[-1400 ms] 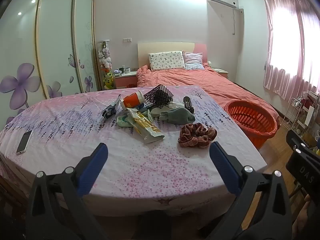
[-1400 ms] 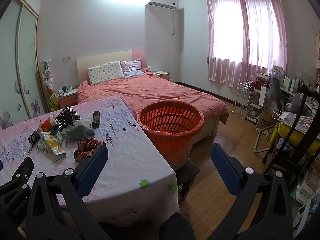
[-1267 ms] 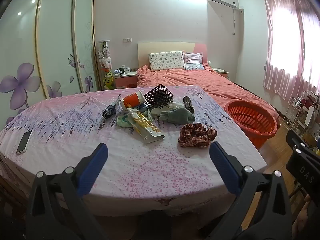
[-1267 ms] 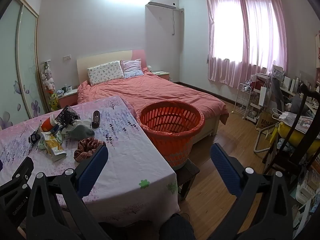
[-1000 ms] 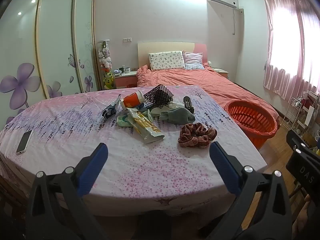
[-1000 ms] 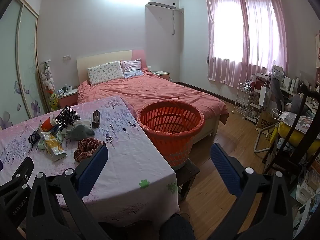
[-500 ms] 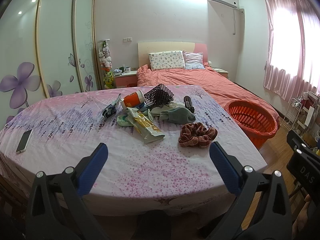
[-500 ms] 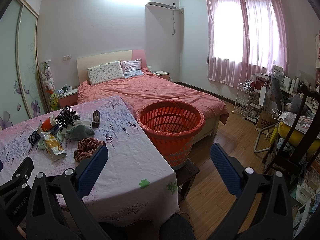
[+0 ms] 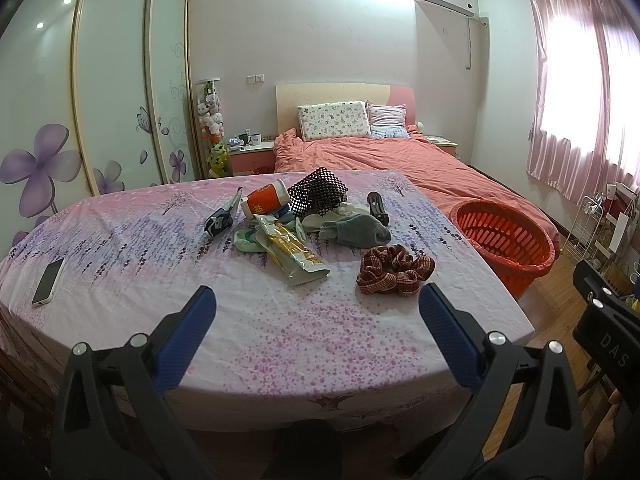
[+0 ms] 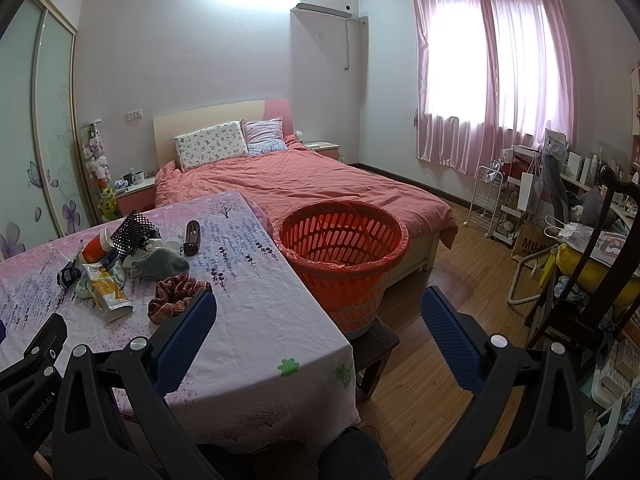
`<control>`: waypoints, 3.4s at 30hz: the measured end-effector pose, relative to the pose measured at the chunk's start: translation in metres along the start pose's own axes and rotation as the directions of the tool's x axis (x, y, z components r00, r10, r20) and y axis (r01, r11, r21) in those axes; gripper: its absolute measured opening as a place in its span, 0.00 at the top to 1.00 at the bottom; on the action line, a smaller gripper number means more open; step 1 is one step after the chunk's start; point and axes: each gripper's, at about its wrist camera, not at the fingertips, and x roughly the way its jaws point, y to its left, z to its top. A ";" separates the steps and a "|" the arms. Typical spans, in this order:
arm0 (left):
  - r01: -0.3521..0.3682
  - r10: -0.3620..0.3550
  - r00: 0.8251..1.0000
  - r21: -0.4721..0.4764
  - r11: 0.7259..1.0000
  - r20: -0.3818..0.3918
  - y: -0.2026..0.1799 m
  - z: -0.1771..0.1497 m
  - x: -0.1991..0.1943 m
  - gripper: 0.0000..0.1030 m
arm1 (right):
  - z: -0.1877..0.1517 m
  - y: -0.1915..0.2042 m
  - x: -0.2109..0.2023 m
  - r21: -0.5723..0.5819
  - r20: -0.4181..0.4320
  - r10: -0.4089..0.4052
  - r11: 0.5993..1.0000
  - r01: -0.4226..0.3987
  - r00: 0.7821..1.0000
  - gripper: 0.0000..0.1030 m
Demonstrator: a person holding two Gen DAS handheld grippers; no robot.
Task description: Collect trash
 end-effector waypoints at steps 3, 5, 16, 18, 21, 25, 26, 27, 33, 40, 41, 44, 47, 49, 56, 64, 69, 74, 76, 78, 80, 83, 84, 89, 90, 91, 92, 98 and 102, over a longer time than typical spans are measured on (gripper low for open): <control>0.000 0.000 1.000 0.000 1.000 0.000 0.000 0.000 0.000 0.04 | 0.000 0.000 0.000 0.000 0.000 0.000 1.000 0.000 1.000 0.02; 0.000 0.000 1.000 0.000 1.000 0.000 0.000 0.000 0.000 0.04 | 0.000 0.000 0.000 0.000 0.000 0.000 1.000 0.000 1.000 0.02; 0.000 0.000 1.000 -0.001 1.000 -0.001 0.000 0.000 0.000 0.04 | 0.000 -0.001 0.000 0.000 -0.001 0.000 1.000 0.000 1.000 0.02; 0.000 0.000 1.000 -0.001 1.000 -0.001 0.000 0.000 0.000 0.04 | 0.000 -0.001 0.001 0.000 -0.001 0.000 1.000 0.000 1.000 0.02; 0.000 0.000 1.000 -0.001 1.000 -0.001 0.000 0.000 0.000 0.04 | 0.000 -0.001 0.001 0.000 -0.001 0.000 1.000 0.000 1.000 0.02; 0.000 0.000 1.000 -0.001 1.000 -0.001 0.000 0.000 0.000 0.04 | 0.000 0.000 0.001 0.001 -0.001 0.000 1.000 0.000 1.000 0.02; 0.001 -0.001 1.000 -0.001 1.000 -0.002 0.000 0.000 0.000 0.04 | 0.000 0.000 0.001 0.001 -0.001 0.000 1.000 0.000 1.000 0.02; 0.001 -0.001 1.000 -0.001 1.000 -0.002 0.000 0.000 0.000 0.04 | 0.000 0.000 0.001 0.001 -0.001 0.000 1.000 0.000 1.000 0.02; 0.000 0.000 1.000 -0.001 1.000 -0.002 0.000 0.000 0.000 0.04 | 0.000 0.000 0.001 0.000 -0.001 0.000 1.000 0.000 1.000 0.02; 0.001 -0.001 1.000 -0.001 1.000 -0.002 0.000 0.000 0.000 0.04 | 0.000 0.000 0.001 0.000 -0.002 0.000 1.000 0.000 1.000 0.02; 0.001 -0.001 1.000 -0.001 1.000 -0.002 0.000 0.000 0.000 0.04 | 0.000 0.000 0.001 0.000 -0.002 0.000 1.000 0.000 1.000 0.02; 0.001 -0.001 1.000 -0.001 1.000 -0.002 0.000 0.000 0.000 0.04 | 0.000 0.000 0.001 0.000 -0.002 0.000 1.000 0.000 1.000 0.02; 0.001 -0.001 1.000 -0.001 1.000 -0.003 0.000 0.000 0.000 0.04 | 0.000 0.000 0.001 0.000 -0.002 0.001 1.000 -0.001 1.000 0.02; 0.001 -0.001 1.000 -0.001 1.000 -0.003 0.000 0.000 0.000 0.04 | 0.000 0.000 0.001 0.000 -0.002 0.001 1.000 -0.001 1.000 0.02; 0.001 -0.001 1.000 -0.001 1.000 -0.003 0.000 0.000 0.000 0.04 | -0.001 0.000 0.001 0.000 -0.003 0.000 1.000 0.000 1.000 0.02; 0.001 -0.001 1.000 -0.001 1.000 -0.004 -0.002 -0.001 0.001 0.04 | -0.001 0.001 0.002 0.000 -0.003 0.000 1.000 0.000 1.000 0.02; -0.008 0.008 1.000 -0.006 1.000 -0.013 0.000 -0.002 0.004 0.04 | -0.001 0.001 0.005 -0.002 -0.015 0.003 1.000 -0.003 1.000 0.02; -0.059 0.057 0.998 -0.048 0.997 -0.029 0.016 0.003 0.025 0.04 | 0.001 0.010 0.020 -0.034 -0.035 0.051 0.998 -0.052 0.998 0.02; -0.088 0.085 0.995 -0.079 0.993 -0.047 0.033 0.004 0.036 0.04 | -0.002 0.018 0.030 -0.047 -0.057 0.078 0.996 -0.081 0.995 0.02; -0.118 0.113 0.992 -0.099 0.988 -0.063 0.053 0.004 0.048 0.04 | -0.006 0.029 0.044 -0.063 -0.079 0.102 0.992 -0.107 0.992 0.02; -0.133 0.125 0.989 -0.112 0.985 -0.076 0.065 0.004 0.057 0.04 | -0.007 0.036 0.053 -0.080 -0.091 0.114 0.989 -0.121 0.989 0.02; -0.146 0.134 0.986 -0.127 0.981 -0.103 0.081 0.005 0.074 0.04 | -0.005 0.049 0.071 -0.097 -0.129 0.167 0.979 -0.180 0.977 0.04; -0.146 0.132 0.985 -0.131 0.981 -0.111 0.085 0.005 0.080 0.04 | -0.005 0.056 0.081 -0.096 -0.156 0.199 0.972 -0.216 0.967 0.05; -0.142 0.123 0.983 -0.143 0.979 -0.134 0.095 0.010 0.107 0.05 | -0.001 0.084 0.120 -0.072 -0.241 0.282 0.949 -0.307 0.929 0.12; -0.141 0.122 0.983 -0.141 0.980 -0.133 0.096 0.011 0.110 0.05 | -0.002 0.089 0.130 -0.070 -0.262 0.292 0.945 -0.320 0.920 0.13; -0.139 0.120 0.984 -0.141 0.980 -0.134 0.097 0.012 0.115 0.06 | -0.004 0.095 0.139 -0.071 -0.280 0.290 0.944 -0.321 0.915 0.15; -0.136 0.117 0.984 -0.140 0.981 -0.136 0.097 0.013 0.119 0.07 | -0.005 0.099 0.146 -0.075 -0.295 0.281 0.946 -0.316 0.913 0.17; -0.073 0.048 0.982 -0.136 0.988 -0.182 0.093 0.017 0.152 0.18 | -0.018 0.111 0.175 -0.063 -0.396 0.284 0.940 -0.335 0.873 0.65; -0.030 -0.003 0.975 -0.146 0.989 -0.221 0.083 0.024 0.182 0.20 | -0.012 0.110 0.165 -0.081 -0.387 0.300 0.931 -0.356 0.872 0.80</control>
